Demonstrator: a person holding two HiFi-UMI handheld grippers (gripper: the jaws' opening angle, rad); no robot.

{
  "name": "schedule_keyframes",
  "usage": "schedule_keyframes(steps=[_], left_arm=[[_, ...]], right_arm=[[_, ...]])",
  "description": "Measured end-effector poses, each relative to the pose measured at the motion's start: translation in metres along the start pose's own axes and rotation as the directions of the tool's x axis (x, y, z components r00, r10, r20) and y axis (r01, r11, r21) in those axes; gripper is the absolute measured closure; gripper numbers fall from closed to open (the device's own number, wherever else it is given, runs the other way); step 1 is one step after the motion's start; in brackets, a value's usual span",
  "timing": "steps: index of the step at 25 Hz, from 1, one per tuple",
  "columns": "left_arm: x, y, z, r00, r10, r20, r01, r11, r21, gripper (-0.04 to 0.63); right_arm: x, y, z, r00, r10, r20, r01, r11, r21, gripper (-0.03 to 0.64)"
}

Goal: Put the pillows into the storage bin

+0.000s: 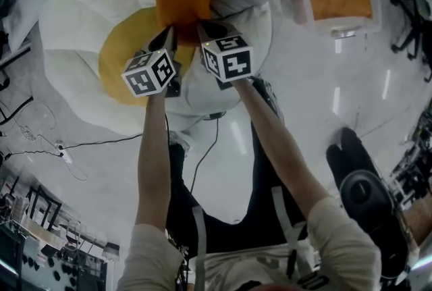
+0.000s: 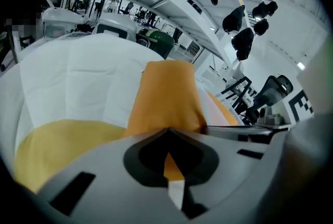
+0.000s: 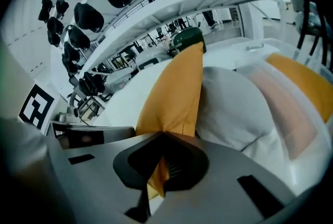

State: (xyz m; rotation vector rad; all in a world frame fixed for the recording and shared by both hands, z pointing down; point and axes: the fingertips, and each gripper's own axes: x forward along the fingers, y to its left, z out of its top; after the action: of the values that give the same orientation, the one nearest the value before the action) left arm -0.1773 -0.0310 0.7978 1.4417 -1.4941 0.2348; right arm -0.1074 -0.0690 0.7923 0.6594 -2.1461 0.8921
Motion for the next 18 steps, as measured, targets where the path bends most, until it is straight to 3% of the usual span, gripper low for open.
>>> schedule_keyframes(steps=[4, 9, 14, 18], left_arm=[[-0.027, -0.058, 0.053, 0.991, -0.096, 0.091, 0.102, 0.993, -0.061, 0.592], [-0.042, -0.156, 0.151, 0.946, -0.237, 0.222, 0.236, 0.971, 0.035, 0.592], [-0.027, -0.261, 0.226, 0.886, -0.377, 0.271, 0.344, 0.925, 0.164, 0.592], [-0.014, -0.354, 0.256, 0.821, -0.496, 0.283, 0.447, 0.867, 0.221, 0.592]], right_arm=[[-0.058, 0.004, 0.065, 0.991, -0.002, 0.135, 0.004, 1.0, -0.012, 0.607], [-0.135, -0.023, 0.163, 0.95, -0.028, 0.312, 0.028, 1.0, 0.005, 0.607], [-0.223, -0.071, 0.244, 0.851, -0.074, 0.519, 0.056, 0.997, 0.05, 0.607], [-0.292, -0.131, 0.28, 0.749, -0.093, 0.656, -0.042, 0.982, 0.186, 0.607]])
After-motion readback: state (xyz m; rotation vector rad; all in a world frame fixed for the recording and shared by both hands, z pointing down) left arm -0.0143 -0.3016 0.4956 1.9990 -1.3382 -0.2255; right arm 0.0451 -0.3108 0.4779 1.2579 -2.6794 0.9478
